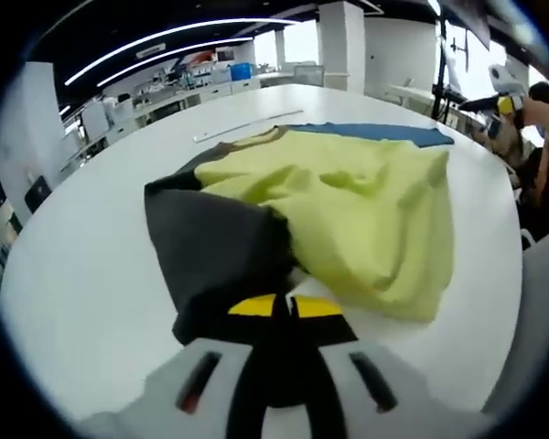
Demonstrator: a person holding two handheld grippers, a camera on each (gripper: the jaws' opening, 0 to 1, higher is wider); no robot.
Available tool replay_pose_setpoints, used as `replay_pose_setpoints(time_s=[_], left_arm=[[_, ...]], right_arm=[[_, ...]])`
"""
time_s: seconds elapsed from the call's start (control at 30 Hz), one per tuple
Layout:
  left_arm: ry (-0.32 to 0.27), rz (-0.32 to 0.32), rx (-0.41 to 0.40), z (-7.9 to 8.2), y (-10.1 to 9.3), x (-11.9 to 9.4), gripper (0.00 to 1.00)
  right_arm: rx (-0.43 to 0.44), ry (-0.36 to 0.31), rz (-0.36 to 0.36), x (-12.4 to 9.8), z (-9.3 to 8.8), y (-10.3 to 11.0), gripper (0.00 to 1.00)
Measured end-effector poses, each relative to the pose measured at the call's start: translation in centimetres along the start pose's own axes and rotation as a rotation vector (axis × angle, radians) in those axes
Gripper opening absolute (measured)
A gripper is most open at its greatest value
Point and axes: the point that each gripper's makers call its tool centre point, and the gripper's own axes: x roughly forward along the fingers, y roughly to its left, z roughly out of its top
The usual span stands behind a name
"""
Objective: Fold the garment on the visible template until the final outline fits inside the template.
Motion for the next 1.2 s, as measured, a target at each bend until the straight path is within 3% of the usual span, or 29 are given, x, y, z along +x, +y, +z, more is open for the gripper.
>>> replay_pose_setpoints(time_s=[0.2, 0.33, 0.5, 0.73, 1.0, 1.2], left_arm=[[-0.008, 0.016, -0.005, 0.1, 0.1, 0.2, 0.0], [-0.02, 0.02, -0.059, 0.2, 0.2, 0.0, 0.0], [-0.075, 0.01, -0.129, 1.3, 0.4, -1.2, 0.0], [-0.159, 0.025, -0.19, 2.9, 1.8, -4.7, 0.0], [-0.224, 0.09, -0.231, 3.6, 5.8, -8.6, 0.0], [-0.258, 0.142, -0.279, 3.5, 10.3, -10.9, 0.0]], right_arm=[[0.008, 0.008, 0.008, 0.2, -0.3, 0.4, 0.99], [0.006, 0.016, 0.016, 0.4, -0.7, 0.8, 0.99], [0.004, 0.017, 0.018, 0.2, -0.8, 1.1, 0.99], [-0.003, 0.01, 0.014, 0.1, -0.5, 1.9, 0.99], [-0.012, 0.003, 0.016, 0.6, -0.2, 4.1, 0.99], [-0.011, 0.004, 0.022, 1.0, -0.1, 6.6, 0.99]])
